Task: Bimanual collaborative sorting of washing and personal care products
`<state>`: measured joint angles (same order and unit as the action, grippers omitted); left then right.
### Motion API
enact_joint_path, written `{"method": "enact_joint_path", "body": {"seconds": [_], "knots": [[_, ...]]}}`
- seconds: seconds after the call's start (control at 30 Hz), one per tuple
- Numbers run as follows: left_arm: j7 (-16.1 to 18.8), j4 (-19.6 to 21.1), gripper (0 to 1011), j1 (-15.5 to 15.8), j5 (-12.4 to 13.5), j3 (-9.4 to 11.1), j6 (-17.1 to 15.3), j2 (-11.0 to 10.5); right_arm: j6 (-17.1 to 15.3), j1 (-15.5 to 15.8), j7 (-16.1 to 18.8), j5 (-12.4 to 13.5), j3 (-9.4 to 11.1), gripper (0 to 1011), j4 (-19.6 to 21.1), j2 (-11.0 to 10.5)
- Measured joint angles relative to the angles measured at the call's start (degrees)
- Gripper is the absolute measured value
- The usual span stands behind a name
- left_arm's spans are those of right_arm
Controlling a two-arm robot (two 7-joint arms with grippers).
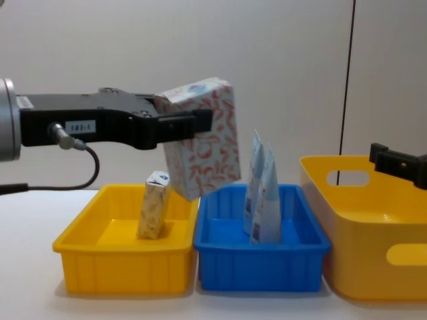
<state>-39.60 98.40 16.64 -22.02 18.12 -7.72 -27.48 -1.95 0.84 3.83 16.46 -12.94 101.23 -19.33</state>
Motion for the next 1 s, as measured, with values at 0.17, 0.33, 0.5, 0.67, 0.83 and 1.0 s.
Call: {"method": "enact_joint_path", "body": {"seconds": [0.17,0.33,0.5,0.67,0.83,1.0], "knots": [[-4.10,-2.09,407,1.97,-0.93,1.86,1.71,-0.05,0.00,0.00,0.00,0.00,0.00,1000,0.00,0.00],[-7.59,-5.03,407,4.32,-1.53,3.93,3.40,0.85,0.00,0.00,0.00,0.00,0.00,1000,0.00,0.00],[-11.71,-9.11,407,7.28,-2.25,6.26,5.75,2.56,0.00,0.00,0.00,0.00,0.00,1000,0.00,0.00],[-15.45,-12.81,407,9.73,-2.99,8.13,8.04,4.14,0.00,0.00,0.00,0.00,0.00,1000,0.00,0.00],[-18.59,-16.10,407,11.83,-3.71,9.70,10.23,5.38,0.00,0.00,0.00,0.00,0.00,1000,0.00,0.00],[-20.71,-17.87,407,12.86,-4.30,10.55,11.64,5.86,0.00,0.00,0.00,0.00,0.00,1000,0.00,0.00]]}}
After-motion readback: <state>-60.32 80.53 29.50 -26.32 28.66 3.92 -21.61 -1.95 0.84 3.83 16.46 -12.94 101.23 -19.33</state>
